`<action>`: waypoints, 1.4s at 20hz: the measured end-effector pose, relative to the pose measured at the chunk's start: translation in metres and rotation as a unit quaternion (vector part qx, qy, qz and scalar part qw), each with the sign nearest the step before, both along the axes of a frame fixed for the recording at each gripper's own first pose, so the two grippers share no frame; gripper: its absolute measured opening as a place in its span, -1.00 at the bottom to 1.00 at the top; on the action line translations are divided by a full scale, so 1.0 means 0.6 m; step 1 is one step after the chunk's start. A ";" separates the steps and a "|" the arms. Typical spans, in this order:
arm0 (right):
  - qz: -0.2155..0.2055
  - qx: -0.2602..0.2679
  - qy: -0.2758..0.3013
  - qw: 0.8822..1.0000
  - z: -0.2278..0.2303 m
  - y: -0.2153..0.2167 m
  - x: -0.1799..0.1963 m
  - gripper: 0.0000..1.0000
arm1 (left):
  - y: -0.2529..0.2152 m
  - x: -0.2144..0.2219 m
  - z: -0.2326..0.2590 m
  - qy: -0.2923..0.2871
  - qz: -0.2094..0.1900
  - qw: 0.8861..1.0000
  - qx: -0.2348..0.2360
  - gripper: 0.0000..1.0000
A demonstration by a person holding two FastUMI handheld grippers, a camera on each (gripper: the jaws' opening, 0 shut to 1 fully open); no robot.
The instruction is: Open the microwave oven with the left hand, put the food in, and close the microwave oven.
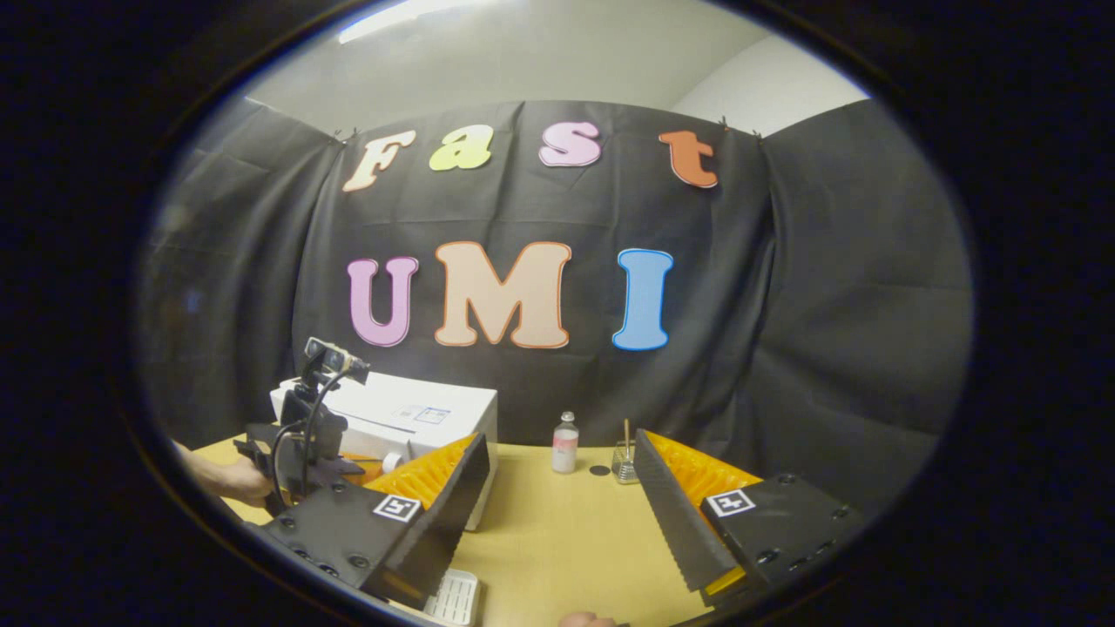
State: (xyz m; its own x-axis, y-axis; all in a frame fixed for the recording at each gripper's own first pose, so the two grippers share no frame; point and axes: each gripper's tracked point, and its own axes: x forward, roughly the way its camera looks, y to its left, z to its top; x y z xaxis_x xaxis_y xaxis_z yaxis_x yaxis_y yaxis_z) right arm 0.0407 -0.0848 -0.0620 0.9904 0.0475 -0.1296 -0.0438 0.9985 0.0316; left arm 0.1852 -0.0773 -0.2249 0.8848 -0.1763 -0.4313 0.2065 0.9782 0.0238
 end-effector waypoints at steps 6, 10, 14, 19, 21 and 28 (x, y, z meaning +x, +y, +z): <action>-0.001 0.005 0.005 1.000 -0.006 0.000 0.003 0.94 | 0.004 -0.011 0.001 0.016 -0.007 1.000 0.006 -0.99; 0.002 0.007 0.005 1.000 -0.003 0.013 0.007 0.94 | 0.016 -0.036 0.083 -0.040 -0.005 0.999 0.017 -0.98; 0.013 0.008 0.007 1.000 -0.004 0.032 0.011 0.94 | 0.037 -0.079 0.188 -0.096 0.016 0.995 -0.005 -1.00; 0.027 0.014 -0.002 1.000 0.016 0.063 0.023 1.00 | 0.077 -0.147 0.280 -0.131 0.048 0.989 -0.039 -1.00; 0.036 0.011 -0.007 0.999 0.021 0.078 0.025 0.93 | 0.079 -0.170 0.311 -0.157 0.046 0.984 -0.077 -0.99; 0.060 0.010 -0.003 0.998 0.019 0.125 0.024 0.93 | 0.117 -0.221 0.323 -0.164 0.066 0.981 -0.080 0.96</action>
